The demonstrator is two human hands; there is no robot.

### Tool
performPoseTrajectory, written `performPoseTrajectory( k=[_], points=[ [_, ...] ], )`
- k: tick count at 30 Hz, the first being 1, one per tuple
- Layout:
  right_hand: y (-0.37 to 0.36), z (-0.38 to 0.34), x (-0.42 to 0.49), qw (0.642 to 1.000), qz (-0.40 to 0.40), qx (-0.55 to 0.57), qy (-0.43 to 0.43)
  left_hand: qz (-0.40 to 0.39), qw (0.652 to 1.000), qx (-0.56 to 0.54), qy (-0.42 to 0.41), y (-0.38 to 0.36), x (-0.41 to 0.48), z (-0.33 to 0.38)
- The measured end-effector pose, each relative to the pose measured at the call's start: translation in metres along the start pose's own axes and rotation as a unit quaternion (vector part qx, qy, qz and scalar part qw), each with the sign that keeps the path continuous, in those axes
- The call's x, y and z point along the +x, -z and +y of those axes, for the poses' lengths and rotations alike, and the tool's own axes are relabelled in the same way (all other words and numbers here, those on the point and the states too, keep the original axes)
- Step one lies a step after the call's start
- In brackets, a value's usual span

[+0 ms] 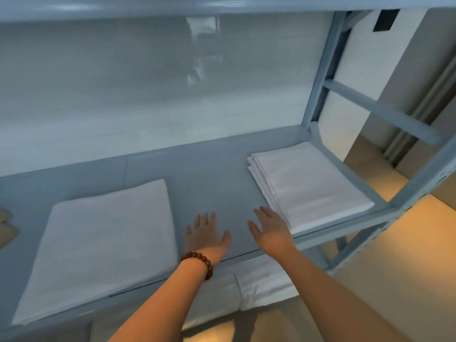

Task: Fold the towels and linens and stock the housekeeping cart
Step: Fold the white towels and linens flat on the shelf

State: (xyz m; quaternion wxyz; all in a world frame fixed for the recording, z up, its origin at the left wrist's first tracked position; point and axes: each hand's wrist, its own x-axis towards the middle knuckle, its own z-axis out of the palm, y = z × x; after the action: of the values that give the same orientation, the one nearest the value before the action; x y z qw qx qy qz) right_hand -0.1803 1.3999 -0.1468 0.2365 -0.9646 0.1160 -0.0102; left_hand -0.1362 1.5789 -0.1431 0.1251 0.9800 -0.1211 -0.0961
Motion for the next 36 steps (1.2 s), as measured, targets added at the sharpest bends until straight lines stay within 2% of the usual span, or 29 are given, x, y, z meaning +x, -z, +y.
performPoseTrajectory(
  k=[7, 15, 24, 29, 32, 36],
  points=[
    [0.068, 0.144, 0.044, 0.998, -0.007, -0.054, 0.037, 0.012, 1.0, -0.018, 0.013, -0.04, 0.037, 0.151],
    [0.104, 0.244, 0.095, 0.991, -0.023, -0.095, 0.086, 0.006, 0.999, -0.019, 0.025, -0.081, 0.071, 0.247],
    [0.125, 0.325, 0.159, 0.972, -0.066, -0.189, 0.125, -0.02, 1.0, -0.005, -0.018, -0.147, 0.115, 0.307],
    [0.126, 0.35, 0.188, 0.935, -0.183, -0.273, 0.136, 0.0, 1.0, 0.017, 0.015, -0.175, 0.12, 0.315],
    [0.116, 0.359, 0.183, 0.938, -0.155, -0.268, 0.154, 0.011, 1.0, 0.019, 0.015, -0.178, 0.119, 0.314],
    [0.102, 0.355, 0.174, 0.951, -0.122, -0.252, 0.133, 0.011, 0.999, 0.03, -0.013, -0.173, 0.121, 0.298]
  ],
)
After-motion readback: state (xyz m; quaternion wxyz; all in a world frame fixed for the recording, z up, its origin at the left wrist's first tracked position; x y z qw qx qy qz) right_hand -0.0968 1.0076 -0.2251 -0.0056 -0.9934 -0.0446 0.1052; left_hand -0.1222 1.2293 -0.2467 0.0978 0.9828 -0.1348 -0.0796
